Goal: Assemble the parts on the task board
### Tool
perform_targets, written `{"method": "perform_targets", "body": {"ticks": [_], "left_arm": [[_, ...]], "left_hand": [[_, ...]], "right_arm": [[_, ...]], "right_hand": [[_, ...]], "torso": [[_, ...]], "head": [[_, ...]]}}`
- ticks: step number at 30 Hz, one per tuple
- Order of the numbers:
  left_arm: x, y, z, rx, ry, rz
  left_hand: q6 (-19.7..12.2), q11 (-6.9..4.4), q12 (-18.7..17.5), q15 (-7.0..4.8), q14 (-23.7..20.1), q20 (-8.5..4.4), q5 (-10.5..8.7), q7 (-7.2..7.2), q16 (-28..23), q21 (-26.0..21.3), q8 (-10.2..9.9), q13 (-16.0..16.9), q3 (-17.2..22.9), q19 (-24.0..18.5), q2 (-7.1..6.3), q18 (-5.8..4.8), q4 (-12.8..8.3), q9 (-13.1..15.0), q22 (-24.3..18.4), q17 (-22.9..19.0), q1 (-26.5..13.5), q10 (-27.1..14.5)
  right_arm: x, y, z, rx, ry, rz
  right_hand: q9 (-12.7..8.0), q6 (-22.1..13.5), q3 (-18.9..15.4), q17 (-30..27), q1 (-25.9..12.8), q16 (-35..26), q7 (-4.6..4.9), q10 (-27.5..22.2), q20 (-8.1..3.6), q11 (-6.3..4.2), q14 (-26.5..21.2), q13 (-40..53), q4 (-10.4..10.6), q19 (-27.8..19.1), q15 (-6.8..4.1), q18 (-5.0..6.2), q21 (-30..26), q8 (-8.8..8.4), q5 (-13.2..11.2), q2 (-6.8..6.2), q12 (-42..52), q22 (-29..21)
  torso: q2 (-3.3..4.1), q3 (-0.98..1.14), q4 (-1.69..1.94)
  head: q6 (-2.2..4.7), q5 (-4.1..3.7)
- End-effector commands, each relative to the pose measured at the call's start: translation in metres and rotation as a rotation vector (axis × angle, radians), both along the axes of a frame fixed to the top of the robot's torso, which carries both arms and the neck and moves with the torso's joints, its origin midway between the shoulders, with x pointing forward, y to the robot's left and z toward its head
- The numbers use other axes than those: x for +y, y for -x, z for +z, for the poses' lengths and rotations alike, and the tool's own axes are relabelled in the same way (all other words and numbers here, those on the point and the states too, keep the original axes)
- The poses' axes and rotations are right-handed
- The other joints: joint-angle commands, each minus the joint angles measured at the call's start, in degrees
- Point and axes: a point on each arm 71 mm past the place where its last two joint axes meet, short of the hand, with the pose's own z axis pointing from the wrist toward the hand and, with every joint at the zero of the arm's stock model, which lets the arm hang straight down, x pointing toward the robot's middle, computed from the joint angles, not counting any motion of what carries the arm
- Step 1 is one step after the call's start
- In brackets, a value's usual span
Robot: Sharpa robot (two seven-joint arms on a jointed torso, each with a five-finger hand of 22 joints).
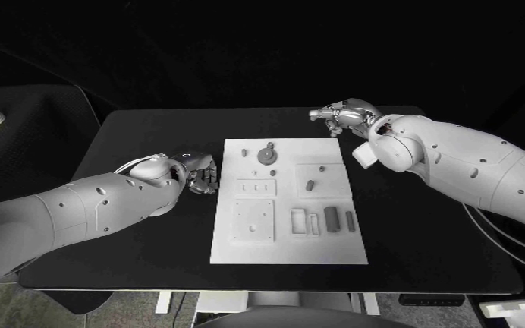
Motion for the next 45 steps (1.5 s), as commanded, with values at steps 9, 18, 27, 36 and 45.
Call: {"method": "perform_targets", "body": {"ticks": [9, 18, 27, 36, 45], "left_arm": [[0.012, 0.003, -0.013, 0.071, -0.114, 0.072], [0.012, 0.004, -0.016, 0.102, -0.157, 0.068], [0.012, 0.003, -0.017, 0.119, -0.163, 0.064], [0.013, 0.005, -0.024, 0.21, -0.197, 0.063], [0.018, 0.005, -0.02, 0.193, -0.082, 0.079]], "left_hand": [[-3.9, 0.52, -0.4, 0.0, -0.7, -0.3, 0.05, 1.0, 0.9, 1.2, -1.4, -0.1, -5.7, -1.2, -2.43, 0.34, -2.9, -1.3, 0.4, 0.6, -5.5, -2.4], [-3.3, 0.38, 0.3, -0.19, -0.6, -0.48, 0.54, 0.87, 1.1, 1.3, -1.0, 0.2, -6.1, -1.1, -2.09, 0.51, -4.3, -1.3, 0.4, 0.7, -4.8, -2.1], [-2.4, 0.28, 1.6, -0.4, -0.4, -0.58, 0.89, 0.86, 1.3, 1.4, -0.6, 0.7, -4.8, -0.9, -1.22, 0.57, -4.9, -1.4, 0.4, 0.7, -3.5, -1.6], [-2.0, 0.53, 4.8, 0.0, -2.0, -0.39, 0.22, 1.1, 1.8, 0.9, -0.8, 2.2, 3.0, -1.5, 1.05, 0.08, -3.8, -2.3, 0.0, 1.2, -1.8, -2.7], [-0.6, 0.22, 8.0, 0.23, -3.2, -0.32, 0.2, 0.85, 3.2, 1.3, -0.3, 3.7, 10.6, -2.2, 3.53, -0.21, -3.0, -2.4, 0.2, 2.2, -1.4, -3.5]], "right_arm": [[0.003, 0.001, 0.0, 0.0, -0.001, 0.024], [0.004, 0.002, 0.0, 0.001, -0.002, 0.027], [0.006, 0.003, 0.0, 0.002, -0.004, 0.034], [0.007, 0.004, 0.0, 0.002, -0.006, 0.039], [0.008, 0.006, 0.0, -0.002, -0.003, 0.042]], "right_hand": [[0.1, 0.1, -0.3, -0.1, 0.4, 0.2, 0.22, -0.5, -0.09, 0.04, -0.3, -0.1, 0.0, -0.4, -0.22, 0.16, 6.0, 0.29, 0.0, 0.03, 0.3, 0.0], [0.1, 0.1, -0.3, -0.1, 0.4, 0.2, 0.22, -0.5, -0.09, 0.04, -0.3, -0.1, 0.0, -0.4, -0.22, 0.16, 6.0, 0.3, 0.0, 0.04, 0.3, 0.0], [0.1, 0.1, -0.3, -0.1, 0.4, 0.2, 0.22, -0.5, -0.08, 0.04, -0.3, -0.1, 0.0, -0.4, -0.22, 0.15, 6.0, 0.3, 0.0, 0.05, 0.3, 0.0], [0.1, 0.1, -0.3, -0.1, 0.3, 0.2, 0.22, -0.5, -0.08, 0.04, -0.3, -0.1, 0.0, -0.4, -0.22, 0.15, 6.0, 0.31, 0.0, 0.07, 0.3, 0.0], [0.1, 0.1, -0.4, -0.1, 0.3, 0.2, 0.22, -0.5, -0.08, 0.04, -0.3, -0.1, 0.1, -0.4, -0.22, 0.15, 6.0, 0.32, 0.0, 0.09, 0.3, 0.0]], "torso": [[0.02, -0.01, 0.02], [0.02, -0.01, 0.03], [0.03, -0.01, 0.01], [0.03, -0.01, 0.01], [0.01, 0.01, 0.03]], "head": [[0.16, 0.09], [0.11, 0.04], [0.15, -0.03], [0.14, -0.12], [0.21, -0.17]]}}
